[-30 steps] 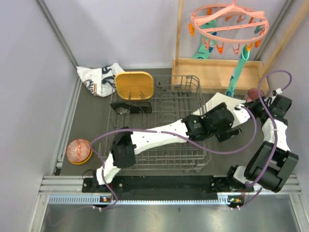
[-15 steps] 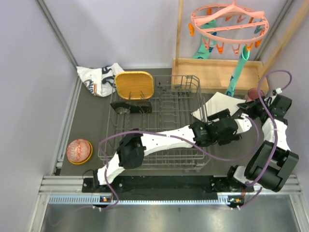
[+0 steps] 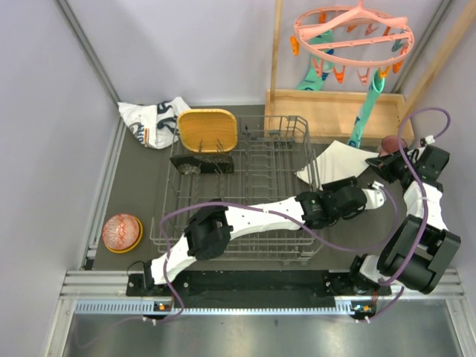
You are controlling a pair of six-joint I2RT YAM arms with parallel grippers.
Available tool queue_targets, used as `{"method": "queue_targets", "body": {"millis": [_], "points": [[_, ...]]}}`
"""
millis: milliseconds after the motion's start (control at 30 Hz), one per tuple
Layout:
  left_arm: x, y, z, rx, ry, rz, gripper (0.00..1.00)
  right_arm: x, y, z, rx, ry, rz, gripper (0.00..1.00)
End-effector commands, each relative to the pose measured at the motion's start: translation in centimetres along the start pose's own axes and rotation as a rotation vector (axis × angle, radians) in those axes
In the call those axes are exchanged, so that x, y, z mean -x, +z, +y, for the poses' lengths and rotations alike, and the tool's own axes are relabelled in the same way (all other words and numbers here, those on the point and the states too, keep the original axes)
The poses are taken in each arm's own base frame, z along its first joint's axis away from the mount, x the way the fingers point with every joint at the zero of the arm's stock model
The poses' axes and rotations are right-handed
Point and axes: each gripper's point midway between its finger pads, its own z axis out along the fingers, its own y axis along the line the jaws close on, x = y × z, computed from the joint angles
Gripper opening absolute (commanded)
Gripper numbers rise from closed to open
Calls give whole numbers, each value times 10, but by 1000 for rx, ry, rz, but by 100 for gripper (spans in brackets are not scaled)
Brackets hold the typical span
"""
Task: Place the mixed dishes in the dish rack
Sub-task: Pass the plate from the right arm to the left
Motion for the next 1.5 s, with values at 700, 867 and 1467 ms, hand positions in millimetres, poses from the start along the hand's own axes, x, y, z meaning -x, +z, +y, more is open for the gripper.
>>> {"method": "queue_targets", "body": {"millis": [700, 867, 1467], "points": [[-15, 16, -14, -22, -16, 19, 29, 24, -12, 59, 211, -22, -9, 0], [-14, 16, -13, -19, -16, 18, 18, 24, -11, 58, 210, -20, -6, 0], [-13, 16, -11, -10, -12, 17, 0, 23, -9, 57, 210, -16, 4, 0]]}}
